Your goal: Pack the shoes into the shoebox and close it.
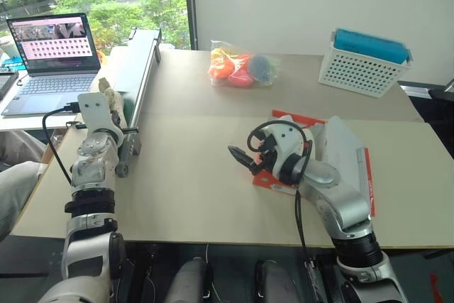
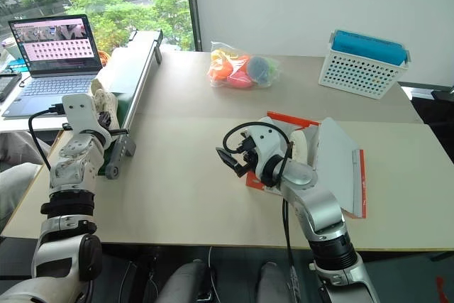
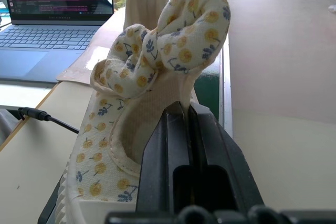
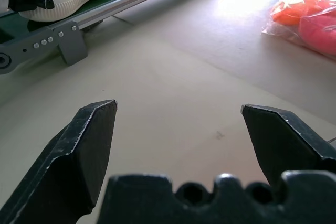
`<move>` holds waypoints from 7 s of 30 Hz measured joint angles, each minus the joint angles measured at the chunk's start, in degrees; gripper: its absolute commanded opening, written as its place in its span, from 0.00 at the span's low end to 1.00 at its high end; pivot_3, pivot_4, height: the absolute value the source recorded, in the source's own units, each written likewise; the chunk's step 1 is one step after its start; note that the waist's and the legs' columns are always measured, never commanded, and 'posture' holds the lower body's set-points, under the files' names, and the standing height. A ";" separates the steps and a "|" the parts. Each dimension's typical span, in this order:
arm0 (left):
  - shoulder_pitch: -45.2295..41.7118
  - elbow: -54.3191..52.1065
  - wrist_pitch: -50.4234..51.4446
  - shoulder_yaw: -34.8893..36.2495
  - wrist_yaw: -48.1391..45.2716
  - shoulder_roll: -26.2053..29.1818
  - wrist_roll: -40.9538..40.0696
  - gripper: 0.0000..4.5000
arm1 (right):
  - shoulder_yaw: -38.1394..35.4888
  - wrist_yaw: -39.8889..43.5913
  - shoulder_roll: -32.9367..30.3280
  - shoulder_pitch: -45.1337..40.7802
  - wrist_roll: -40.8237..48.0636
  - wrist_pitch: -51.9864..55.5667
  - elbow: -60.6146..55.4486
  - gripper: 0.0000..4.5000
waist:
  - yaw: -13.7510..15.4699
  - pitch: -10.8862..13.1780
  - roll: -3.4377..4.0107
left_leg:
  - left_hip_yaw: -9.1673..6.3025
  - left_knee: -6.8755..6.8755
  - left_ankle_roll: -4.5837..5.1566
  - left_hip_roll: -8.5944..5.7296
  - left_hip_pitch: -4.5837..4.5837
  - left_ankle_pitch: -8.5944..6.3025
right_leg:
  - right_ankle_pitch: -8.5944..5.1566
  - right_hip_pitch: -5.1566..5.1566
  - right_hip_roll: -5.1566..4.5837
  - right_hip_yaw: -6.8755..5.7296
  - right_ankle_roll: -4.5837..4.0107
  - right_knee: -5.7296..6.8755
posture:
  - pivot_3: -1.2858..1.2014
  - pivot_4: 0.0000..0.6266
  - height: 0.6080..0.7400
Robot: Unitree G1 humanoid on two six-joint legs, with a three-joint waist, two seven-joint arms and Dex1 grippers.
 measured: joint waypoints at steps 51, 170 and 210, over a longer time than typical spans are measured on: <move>4.47 -26.35 27.59 -9.07 -14.57 -16.32 -34.02 0.01 | -56.41 -26.69 17.76 -38.10 23.44 53.41 31.84 1.00 | -1.52 0.03 -0.02 | 0.05 -0.10 0.09 0.02 -0.10 0.01 | 0.01 -0.03 0.17 0.09 -0.06 0.15 | 0.52 0.24 0.69; 11.75 -30.83 7.10 -28.47 -44.31 1.83 -10.15 0.42 | -27.08 -17.65 5.26 -27.60 2.06 46.85 25.62 0.33 | -1.42 0.16 0.35 | 0.27 -0.13 0.22 0.09 0.00 -0.06 | -0.08 -0.12 0.13 0.29 -0.11 -0.04 | 0.52 0.24 0.69; 9.64 -28.66 6.76 -28.56 -45.94 0.75 -9.23 0.44 | -25.34 -13.01 -5.43 -21.58 4.66 53.84 1.36 0.95 | -0.82 0.18 0.35 | 0.27 -0.11 0.36 0.05 -0.08 -0.14 | -0.10 -0.11 0.09 0.27 -0.08 -0.14 | 0.52 0.24 0.69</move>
